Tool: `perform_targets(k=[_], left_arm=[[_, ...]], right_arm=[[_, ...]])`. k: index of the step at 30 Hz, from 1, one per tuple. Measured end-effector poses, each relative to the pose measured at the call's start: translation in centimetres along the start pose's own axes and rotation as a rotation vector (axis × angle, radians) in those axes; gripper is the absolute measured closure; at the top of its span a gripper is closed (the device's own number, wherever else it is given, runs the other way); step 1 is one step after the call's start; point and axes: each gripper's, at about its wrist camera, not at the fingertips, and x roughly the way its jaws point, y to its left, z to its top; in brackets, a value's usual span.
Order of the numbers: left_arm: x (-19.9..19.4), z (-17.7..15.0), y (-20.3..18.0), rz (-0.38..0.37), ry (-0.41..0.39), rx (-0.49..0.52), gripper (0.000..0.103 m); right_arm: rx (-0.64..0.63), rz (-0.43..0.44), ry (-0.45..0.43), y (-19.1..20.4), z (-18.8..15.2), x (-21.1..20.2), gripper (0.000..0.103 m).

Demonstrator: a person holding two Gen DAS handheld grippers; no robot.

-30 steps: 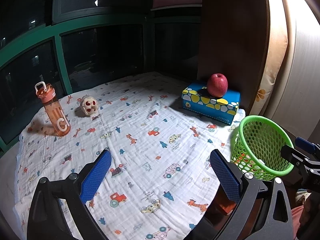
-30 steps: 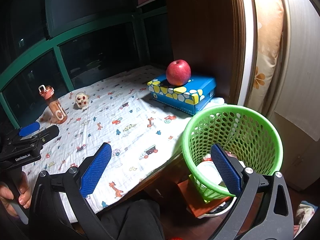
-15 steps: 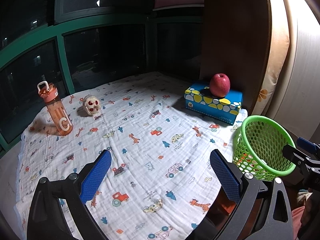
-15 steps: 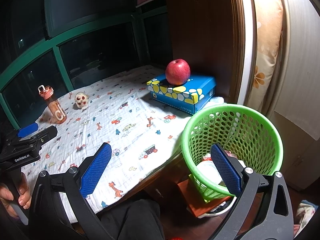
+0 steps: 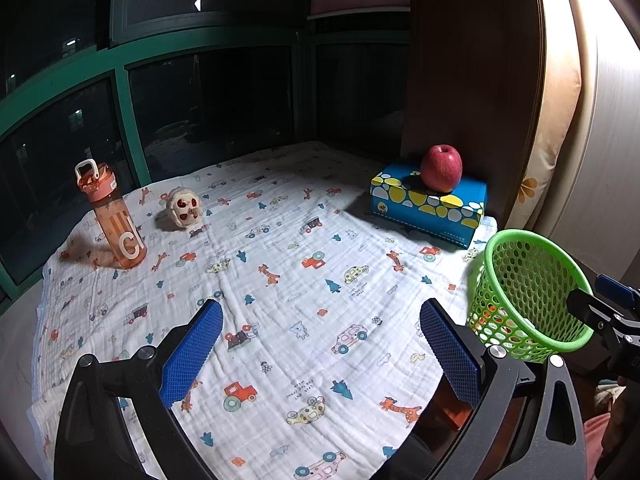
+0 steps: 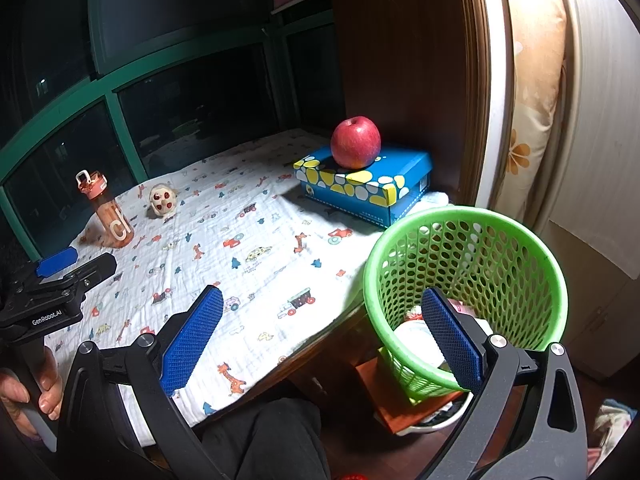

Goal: Collect trash

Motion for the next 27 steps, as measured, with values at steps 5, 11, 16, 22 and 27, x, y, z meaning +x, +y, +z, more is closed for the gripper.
perform_targets(k=[5, 11, 16, 22, 27], left_arm=[[0.06, -0.15, -0.08, 0.005, -0.001, -0.001, 0.007], [0.10, -0.17, -0.09, 0.005, 0.000, 0.000, 0.007], [0.11, -0.24, -0.19, 0.005, -0.005, -0.002, 0.007], [0.16, -0.24, -0.39, 0.007, -0.008, -0.002, 0.007], [0.39, -0.18, -0.48, 0.004, 0.003, -0.007, 0.007]], right_arm=[[0.001, 0.000, 0.005, -0.04, -0.03, 0.07, 0.005], [0.002, 0.002, 0.006, -0.01, -0.06, 0.09, 0.005], [-0.001, 0.004, 0.013, 0.17, -0.11, 0.30, 0.005], [0.001, 0.006, 0.013, 0.12, -0.07, 0.35, 0.005], [0.001, 0.006, 0.014, 0.10, -0.04, 0.38, 0.005]])
